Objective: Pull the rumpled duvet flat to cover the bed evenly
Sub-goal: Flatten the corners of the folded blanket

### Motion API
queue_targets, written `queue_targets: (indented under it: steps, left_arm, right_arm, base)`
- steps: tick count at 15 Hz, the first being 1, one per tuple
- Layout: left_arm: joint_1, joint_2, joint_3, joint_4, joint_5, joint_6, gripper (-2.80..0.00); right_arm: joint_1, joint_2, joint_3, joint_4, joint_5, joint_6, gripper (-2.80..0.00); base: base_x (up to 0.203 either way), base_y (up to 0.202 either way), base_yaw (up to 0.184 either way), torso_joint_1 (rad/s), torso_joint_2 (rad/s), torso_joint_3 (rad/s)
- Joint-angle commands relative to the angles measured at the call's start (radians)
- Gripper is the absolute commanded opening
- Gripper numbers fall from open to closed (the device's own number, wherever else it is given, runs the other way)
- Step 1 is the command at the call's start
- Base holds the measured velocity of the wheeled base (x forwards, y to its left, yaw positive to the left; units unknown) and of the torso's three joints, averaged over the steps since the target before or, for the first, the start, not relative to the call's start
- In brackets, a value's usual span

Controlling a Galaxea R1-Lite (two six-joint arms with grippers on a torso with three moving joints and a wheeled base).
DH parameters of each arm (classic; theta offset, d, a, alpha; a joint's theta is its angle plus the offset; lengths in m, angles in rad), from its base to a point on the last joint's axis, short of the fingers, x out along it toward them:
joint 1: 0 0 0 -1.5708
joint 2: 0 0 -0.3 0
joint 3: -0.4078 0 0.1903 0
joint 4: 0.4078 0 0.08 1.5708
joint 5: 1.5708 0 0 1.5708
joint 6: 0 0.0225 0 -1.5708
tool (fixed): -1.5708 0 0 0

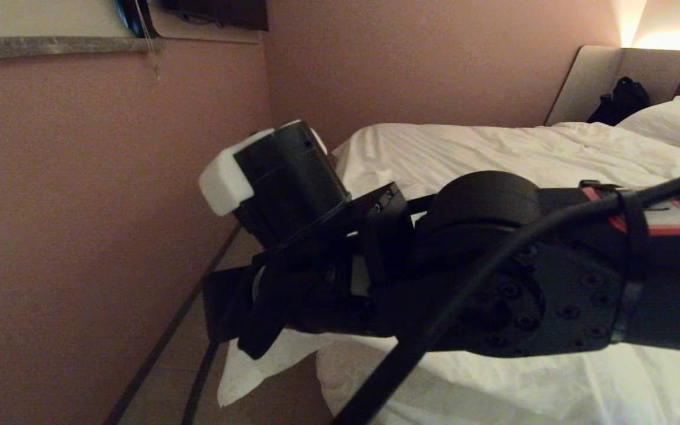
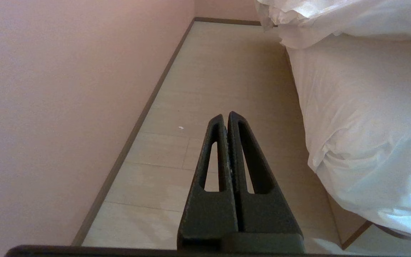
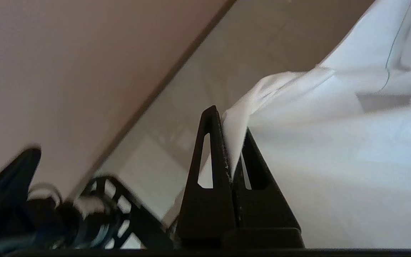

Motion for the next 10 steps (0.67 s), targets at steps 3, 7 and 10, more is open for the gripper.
queue_targets:
  steps: [3,7,10]
  left_arm:
    - [0.000,0.000,0.000,-0.001,0.000,-0.002,-2.80]
    - [0.000,0.000,0.000,-0.001,0.000,0.000,-2.80]
    - [0.000,0.000,0.000,-0.001,0.000,0.000,-2.80]
  right_arm:
    - [0.053,0.011,0.023,0.032,-0.012,0.004,-2.80]
    - [0.085,0.020,0.110,0.031,-0.013,0.004,-2.80]
    - [0.120,0.022,0.160,0.028,-0.013,0.004,-2.80]
  base:
    - [0.000,0.000,0.000,0.000,0.00,0.000]
    - [0.000,0.000,0.000,0.000,0.00,0.000]
    - [0.000,0.000,0.000,0.000,0.00,0.000]
